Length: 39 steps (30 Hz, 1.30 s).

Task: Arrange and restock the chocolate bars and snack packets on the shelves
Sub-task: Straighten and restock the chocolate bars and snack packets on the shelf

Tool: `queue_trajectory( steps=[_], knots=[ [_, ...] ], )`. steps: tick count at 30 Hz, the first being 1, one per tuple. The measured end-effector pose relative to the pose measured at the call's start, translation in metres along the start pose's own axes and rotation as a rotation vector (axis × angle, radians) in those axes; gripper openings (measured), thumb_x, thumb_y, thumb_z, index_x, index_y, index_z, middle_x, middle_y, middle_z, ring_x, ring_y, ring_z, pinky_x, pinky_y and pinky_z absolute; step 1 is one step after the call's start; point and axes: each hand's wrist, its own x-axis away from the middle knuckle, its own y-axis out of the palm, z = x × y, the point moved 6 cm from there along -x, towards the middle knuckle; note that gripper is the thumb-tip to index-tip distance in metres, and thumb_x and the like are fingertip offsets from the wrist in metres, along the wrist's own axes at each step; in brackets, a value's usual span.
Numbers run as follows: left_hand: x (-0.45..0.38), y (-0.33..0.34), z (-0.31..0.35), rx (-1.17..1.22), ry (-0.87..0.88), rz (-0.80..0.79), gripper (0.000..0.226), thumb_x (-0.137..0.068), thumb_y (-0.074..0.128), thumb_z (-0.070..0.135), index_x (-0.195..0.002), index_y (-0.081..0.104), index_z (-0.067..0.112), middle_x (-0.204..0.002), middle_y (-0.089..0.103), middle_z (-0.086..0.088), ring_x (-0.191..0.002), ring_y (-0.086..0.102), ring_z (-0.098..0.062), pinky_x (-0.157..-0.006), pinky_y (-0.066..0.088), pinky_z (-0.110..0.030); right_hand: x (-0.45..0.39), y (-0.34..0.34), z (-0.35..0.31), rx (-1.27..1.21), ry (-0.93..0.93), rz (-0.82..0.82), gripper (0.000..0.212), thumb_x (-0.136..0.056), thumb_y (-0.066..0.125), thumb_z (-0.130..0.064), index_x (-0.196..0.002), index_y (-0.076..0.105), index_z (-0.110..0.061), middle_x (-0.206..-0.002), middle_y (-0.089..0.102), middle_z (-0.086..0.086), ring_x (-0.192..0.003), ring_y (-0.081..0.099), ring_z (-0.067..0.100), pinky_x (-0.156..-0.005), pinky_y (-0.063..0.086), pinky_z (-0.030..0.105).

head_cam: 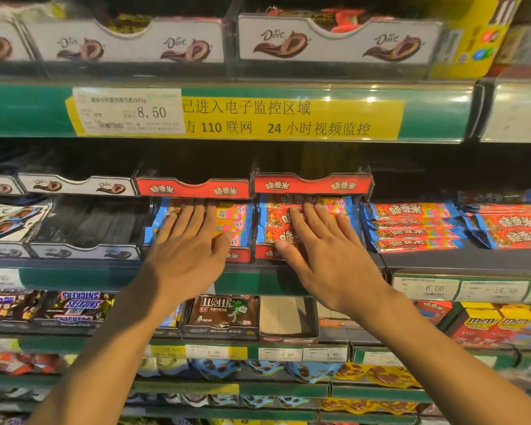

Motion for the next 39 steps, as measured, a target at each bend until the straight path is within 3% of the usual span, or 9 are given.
queue_trajectory(
  steps=[7, 11, 14, 17, 22, 27, 32, 37, 39],
  knots=[
    [0.000, 0.000, 0.000, 0.092, 0.017, 0.108, 0.063, -0.101, 0.003, 0.051, -0.156, -0.005, 0.021, -0.164, -0.007, 0.001, -0.150, -0.012, -0.015, -0.120, -0.013, -0.035, 0.000, 0.000, 0.000, -0.042, -0.001, 0.003, 0.071, -0.100, 0.012, -0.065, -0.159, 0.005, -0.026, -0.166, 0.005, 0.000, -0.153, -0.005, 0.016, -0.124, -0.006, 0.039],
    [0.018, -0.009, 0.012, 0.172, 0.031, 0.229, 0.075, -0.092, 0.000, 0.060, -0.156, 0.002, 0.022, -0.164, -0.001, 0.001, -0.149, -0.010, -0.012, -0.120, -0.014, -0.032, 0.007, -0.017, 0.000, -0.107, -0.010, 0.154, 0.061, -0.102, 0.033, -0.056, -0.151, 0.035, -0.020, -0.158, 0.034, 0.001, -0.148, 0.024, 0.017, -0.121, 0.010, 0.033],
    [0.035, -0.021, 0.034, 0.251, 0.088, 0.355, 0.062, -0.100, 0.021, 0.053, -0.151, 0.032, 0.020, -0.160, 0.025, 0.001, -0.148, 0.016, -0.013, -0.121, 0.003, -0.031, 0.017, -0.032, 0.005, -0.118, -0.046, 0.315, 0.036, -0.098, 0.055, -0.040, -0.126, 0.059, -0.017, -0.124, 0.063, 0.000, -0.117, 0.055, 0.019, -0.100, 0.044, 0.033],
    [0.045, -0.033, 0.062, 0.252, 0.194, 0.461, 0.049, -0.095, 0.035, 0.043, -0.129, 0.058, 0.017, -0.134, 0.055, -0.001, -0.125, 0.044, -0.020, -0.107, 0.027, -0.036, 0.027, -0.044, 0.017, -0.144, -0.037, 0.381, 0.022, -0.093, 0.062, -0.032, -0.109, 0.064, -0.018, -0.100, 0.066, -0.003, -0.094, 0.057, 0.018, -0.078, 0.047, 0.033],
    [0.045, -0.039, 0.118, 0.272, 0.311, 0.432, 0.032, -0.092, 0.041, 0.043, -0.108, 0.063, 0.026, -0.108, 0.060, 0.009, -0.104, 0.052, -0.015, -0.094, 0.034, -0.031, 0.046, -0.060, 0.059, -0.157, 0.032, 0.364, 0.014, -0.089, 0.064, -0.030, -0.100, 0.065, -0.020, -0.092, 0.067, -0.004, -0.086, 0.059, 0.017, -0.068, 0.045, 0.030],
    [0.033, -0.032, 0.192, 0.343, 0.436, 0.351, 0.023, -0.087, 0.050, 0.038, -0.102, 0.065, 0.027, -0.100, 0.063, 0.010, -0.098, 0.057, -0.015, -0.089, 0.047, -0.035, 0.071, -0.073, 0.138, -0.121, 0.171, 0.339, 0.016, -0.087, 0.066, -0.033, -0.101, 0.065, -0.025, -0.099, 0.067, -0.007, -0.095, 0.061, 0.018, -0.074, 0.048, 0.032],
    [0.002, -0.022, 0.267, 0.275, 0.471, 0.325, 0.030, -0.087, 0.052, 0.037, -0.111, 0.065, 0.025, -0.109, 0.064, 0.004, -0.105, 0.057, -0.023, -0.092, 0.044, -0.040, 0.088, -0.083, 0.230, -0.064, 0.299, 0.288, 0.025, -0.086, 0.065, -0.034, -0.108, 0.064, -0.022, -0.102, 0.069, 0.002, -0.100, 0.061, 0.028, -0.078, 0.050, 0.037],
    [-0.043, -0.012, 0.317, 0.180, 0.466, 0.302, 0.056, -0.083, 0.026, 0.042, -0.120, 0.063, 0.021, -0.120, 0.063, -0.002, -0.109, 0.056, -0.028, -0.093, 0.038, -0.043, 0.090, -0.089, 0.299, -0.055, 0.361, 0.275, 0.028, -0.088, 0.066, -0.024, -0.115, 0.061, -0.016, -0.112, 0.066, 0.010, -0.107, 0.058, 0.033, -0.082, 0.046, 0.039],
    [-0.061, -0.006, 0.325, 0.147, 0.408, 0.245, 0.049, -0.091, 0.032, 0.038, -0.131, 0.057, 0.022, -0.130, 0.061, -0.003, -0.116, 0.056, -0.027, -0.097, 0.033, -0.040, 0.083, -0.090, 0.318, -0.046, 0.343, 0.262, 0.027, -0.088, 0.063, -0.023, -0.114, 0.059, -0.015, -0.110, 0.064, 0.011, -0.105, 0.058, 0.036, -0.082, 0.048, 0.043]
  ],
)
